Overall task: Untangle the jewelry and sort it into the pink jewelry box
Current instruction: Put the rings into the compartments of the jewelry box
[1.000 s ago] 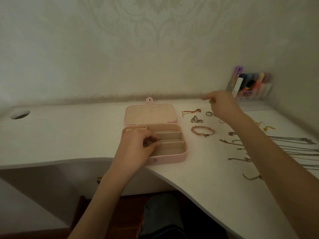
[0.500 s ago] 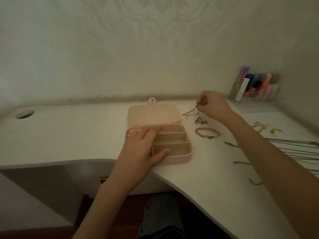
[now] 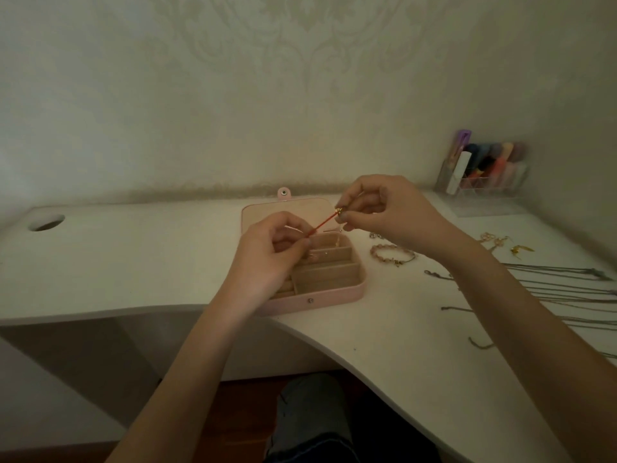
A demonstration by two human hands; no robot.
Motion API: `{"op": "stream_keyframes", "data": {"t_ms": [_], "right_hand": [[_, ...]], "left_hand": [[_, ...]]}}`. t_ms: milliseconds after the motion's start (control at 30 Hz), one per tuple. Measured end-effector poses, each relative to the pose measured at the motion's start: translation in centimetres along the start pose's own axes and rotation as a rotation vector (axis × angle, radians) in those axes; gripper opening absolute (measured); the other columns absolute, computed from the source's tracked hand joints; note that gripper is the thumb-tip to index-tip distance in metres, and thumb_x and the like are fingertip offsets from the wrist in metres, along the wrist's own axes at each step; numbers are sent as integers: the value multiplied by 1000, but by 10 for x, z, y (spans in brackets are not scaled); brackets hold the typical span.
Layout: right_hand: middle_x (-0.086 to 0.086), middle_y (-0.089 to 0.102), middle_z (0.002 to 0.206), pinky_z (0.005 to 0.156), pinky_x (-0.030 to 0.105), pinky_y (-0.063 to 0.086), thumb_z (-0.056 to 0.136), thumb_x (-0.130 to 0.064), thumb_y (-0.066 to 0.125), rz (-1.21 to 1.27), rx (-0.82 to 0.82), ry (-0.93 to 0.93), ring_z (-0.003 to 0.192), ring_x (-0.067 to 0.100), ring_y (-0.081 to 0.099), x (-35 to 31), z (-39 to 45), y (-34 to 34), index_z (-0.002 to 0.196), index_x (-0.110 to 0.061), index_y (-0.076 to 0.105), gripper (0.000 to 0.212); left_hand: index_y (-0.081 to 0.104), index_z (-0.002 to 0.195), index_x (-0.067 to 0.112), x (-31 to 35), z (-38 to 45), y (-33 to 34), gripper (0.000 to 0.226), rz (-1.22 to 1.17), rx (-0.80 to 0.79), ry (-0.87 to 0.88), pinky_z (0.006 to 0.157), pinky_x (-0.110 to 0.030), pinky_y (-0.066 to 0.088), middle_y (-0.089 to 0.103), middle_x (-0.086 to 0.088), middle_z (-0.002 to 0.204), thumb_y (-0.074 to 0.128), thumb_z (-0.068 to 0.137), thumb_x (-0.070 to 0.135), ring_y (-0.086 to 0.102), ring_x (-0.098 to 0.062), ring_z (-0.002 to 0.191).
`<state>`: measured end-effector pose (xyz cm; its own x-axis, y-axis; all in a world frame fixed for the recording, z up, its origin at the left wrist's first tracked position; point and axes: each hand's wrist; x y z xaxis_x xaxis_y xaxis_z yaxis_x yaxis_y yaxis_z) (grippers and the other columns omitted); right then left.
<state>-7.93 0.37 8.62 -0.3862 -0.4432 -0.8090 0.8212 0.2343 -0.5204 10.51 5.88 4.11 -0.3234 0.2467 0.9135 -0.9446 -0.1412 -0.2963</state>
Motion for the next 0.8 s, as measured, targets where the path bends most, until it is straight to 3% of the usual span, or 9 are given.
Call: {"op": "stream_keyframes", "data": {"t_ms": [133,233,333,467,533,667,800], "right_hand": [[4,72,77,60,14,47,82,-4,69,-89,11,54,64,6,63,14,-10,0,92,-11,71,13],[0,72,73,51,11,42,81,-6,70,-138,25,90,50,-4,55,22,-12,6,89,-11,68,9],[-9,66,67,55,5,40,77,-5,73,-275,9,66,55,-5,57,28,-13,13,80,-15,69,11],[-13,57,73,60,5,37,78,-8,70,-466,-7,29,61,-3,49,33,-15,20,82,-19,71,12],[-7,52,85,61,6,33,80,-11,69,-530,-20,-4,63,-3,43,35,-15,21,86,-18,74,10],[-4,55,90,64,13,28,88,-11,61,-595,73,11,66,1,44,41,-10,6,103,-15,72,19],[3,66,110,77,18,36,92,-12,58,-588,239,169,85,7,53,62,-1,-20,111,-13,69,22]], "left_hand": [[63,78,24,-2,2,-6,27,131,15,11,71,-23,53,68,2,74,64,80,-3,65,-12,67],[66,76,22,-1,4,-9,23,303,29,52,62,-6,43,65,8,72,65,79,0,59,1,64],[71,79,21,3,4,-11,19,488,-12,78,61,-4,40,61,13,70,65,81,3,57,0,65],[73,87,26,4,3,-7,18,720,-100,93,71,-25,46,57,11,76,62,83,12,57,-12,80],[71,89,31,5,2,-5,17,806,-104,71,71,-27,46,58,11,82,61,85,19,57,-13,85],[70,87,30,-1,6,-5,16,768,-141,98,75,-32,48,60,9,92,61,83,17,56,-15,87],[68,95,26,-11,6,-1,19,599,-107,130,83,-38,48,50,17,88,62,82,13,53,-12,85]]}}
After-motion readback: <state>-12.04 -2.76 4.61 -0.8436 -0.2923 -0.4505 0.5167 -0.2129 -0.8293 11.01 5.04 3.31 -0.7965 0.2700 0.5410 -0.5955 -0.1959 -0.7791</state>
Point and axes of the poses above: each hand's wrist, its own z-axis towards the middle knuckle, its own y-axis out of the palm, x = y × z
